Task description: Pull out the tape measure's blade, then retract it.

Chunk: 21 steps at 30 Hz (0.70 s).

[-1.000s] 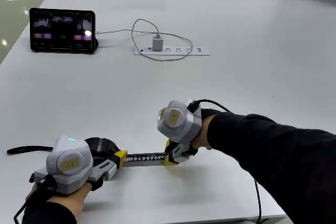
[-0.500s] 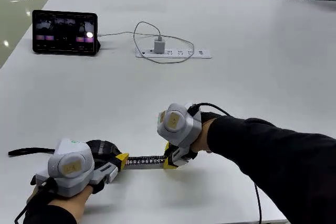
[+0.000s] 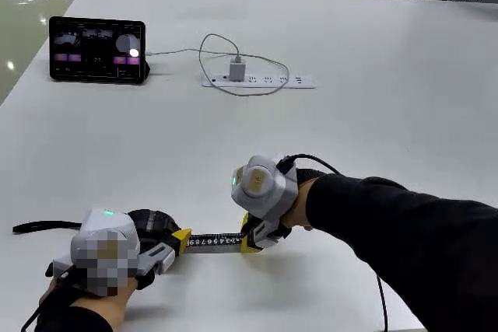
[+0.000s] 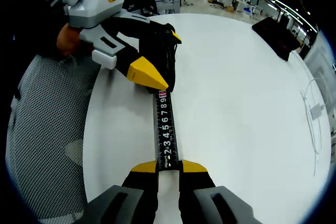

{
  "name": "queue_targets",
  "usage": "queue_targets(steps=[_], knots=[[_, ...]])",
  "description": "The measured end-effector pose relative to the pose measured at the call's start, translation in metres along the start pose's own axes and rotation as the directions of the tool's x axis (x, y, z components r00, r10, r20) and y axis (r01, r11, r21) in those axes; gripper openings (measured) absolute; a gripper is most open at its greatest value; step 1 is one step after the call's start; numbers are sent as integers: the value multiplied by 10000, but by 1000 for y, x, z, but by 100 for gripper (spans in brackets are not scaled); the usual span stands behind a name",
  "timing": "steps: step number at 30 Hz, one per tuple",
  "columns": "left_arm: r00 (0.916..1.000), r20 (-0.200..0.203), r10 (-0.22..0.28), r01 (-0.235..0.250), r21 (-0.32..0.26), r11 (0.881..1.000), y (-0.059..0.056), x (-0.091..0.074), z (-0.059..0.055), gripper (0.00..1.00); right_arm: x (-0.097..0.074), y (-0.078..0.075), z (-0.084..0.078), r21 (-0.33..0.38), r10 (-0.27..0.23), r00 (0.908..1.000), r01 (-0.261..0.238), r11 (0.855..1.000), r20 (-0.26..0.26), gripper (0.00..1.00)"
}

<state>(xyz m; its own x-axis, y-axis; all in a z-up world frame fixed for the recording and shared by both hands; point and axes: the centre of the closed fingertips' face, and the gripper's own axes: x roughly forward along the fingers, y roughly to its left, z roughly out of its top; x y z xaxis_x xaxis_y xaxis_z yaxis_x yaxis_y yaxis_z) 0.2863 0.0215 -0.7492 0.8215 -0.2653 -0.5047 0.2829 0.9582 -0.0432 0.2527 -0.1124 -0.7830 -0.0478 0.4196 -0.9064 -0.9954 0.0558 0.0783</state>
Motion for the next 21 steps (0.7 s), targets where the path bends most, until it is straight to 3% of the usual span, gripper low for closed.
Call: queue_targets(steps=[21], knots=[[10000,12,-60,60,-98,9999,0,-1,0,64,6,1,11,67,-80,9995,78,9999,298,10]])
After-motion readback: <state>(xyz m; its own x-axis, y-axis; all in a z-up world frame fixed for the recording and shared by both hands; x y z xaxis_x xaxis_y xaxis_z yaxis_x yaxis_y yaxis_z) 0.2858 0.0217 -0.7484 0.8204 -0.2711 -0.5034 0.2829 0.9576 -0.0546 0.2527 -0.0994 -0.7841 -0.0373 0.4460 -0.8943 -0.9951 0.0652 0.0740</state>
